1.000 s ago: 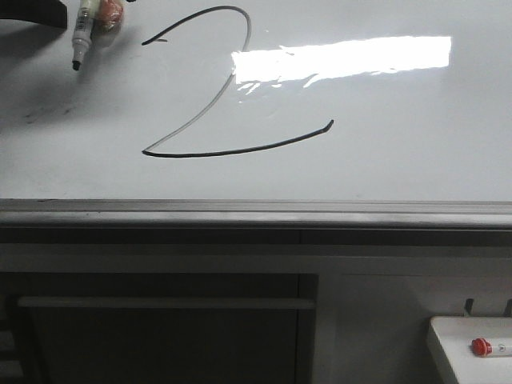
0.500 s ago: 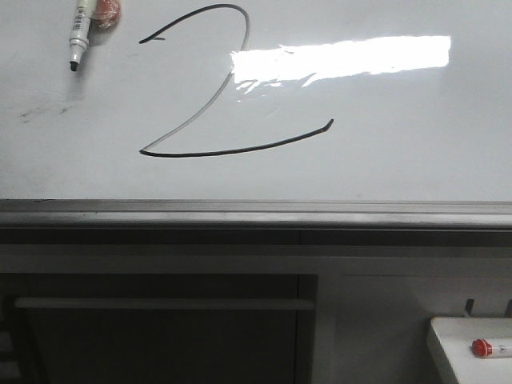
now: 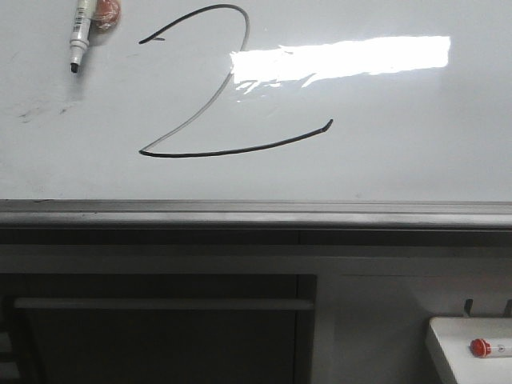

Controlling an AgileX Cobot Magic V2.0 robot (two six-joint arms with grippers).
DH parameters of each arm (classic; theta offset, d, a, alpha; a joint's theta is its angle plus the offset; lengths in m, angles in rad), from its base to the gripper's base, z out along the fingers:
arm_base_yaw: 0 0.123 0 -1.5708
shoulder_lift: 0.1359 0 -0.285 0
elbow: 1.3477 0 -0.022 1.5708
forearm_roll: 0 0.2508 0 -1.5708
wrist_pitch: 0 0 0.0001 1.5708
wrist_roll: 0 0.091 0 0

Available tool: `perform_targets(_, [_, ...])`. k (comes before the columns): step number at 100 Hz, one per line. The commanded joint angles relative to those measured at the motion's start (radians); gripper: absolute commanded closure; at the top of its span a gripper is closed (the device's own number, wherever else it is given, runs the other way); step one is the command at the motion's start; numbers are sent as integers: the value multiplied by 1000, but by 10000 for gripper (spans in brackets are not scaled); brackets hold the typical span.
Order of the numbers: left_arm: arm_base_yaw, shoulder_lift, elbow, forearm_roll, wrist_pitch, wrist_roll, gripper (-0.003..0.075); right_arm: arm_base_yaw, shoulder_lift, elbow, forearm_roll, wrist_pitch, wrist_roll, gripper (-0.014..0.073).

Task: Write number 2 on whiteboard

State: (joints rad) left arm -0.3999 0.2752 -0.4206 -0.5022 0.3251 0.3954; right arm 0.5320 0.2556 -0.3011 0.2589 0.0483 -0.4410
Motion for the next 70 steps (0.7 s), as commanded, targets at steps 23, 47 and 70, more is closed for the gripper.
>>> perform_targets(23, [-9,-26,62,-69,-62,-6,741,-7,-8,-4,-6,-83,1,664])
perform_targets(47, [-9,-26,71,-69,-62,-6,741,-7,-8,-4,-6,-83,1,664])
perform_targets(70, [-9,-26,88,-80,-81,-6,741,-7,-8,-4,-6,-83,1,664])
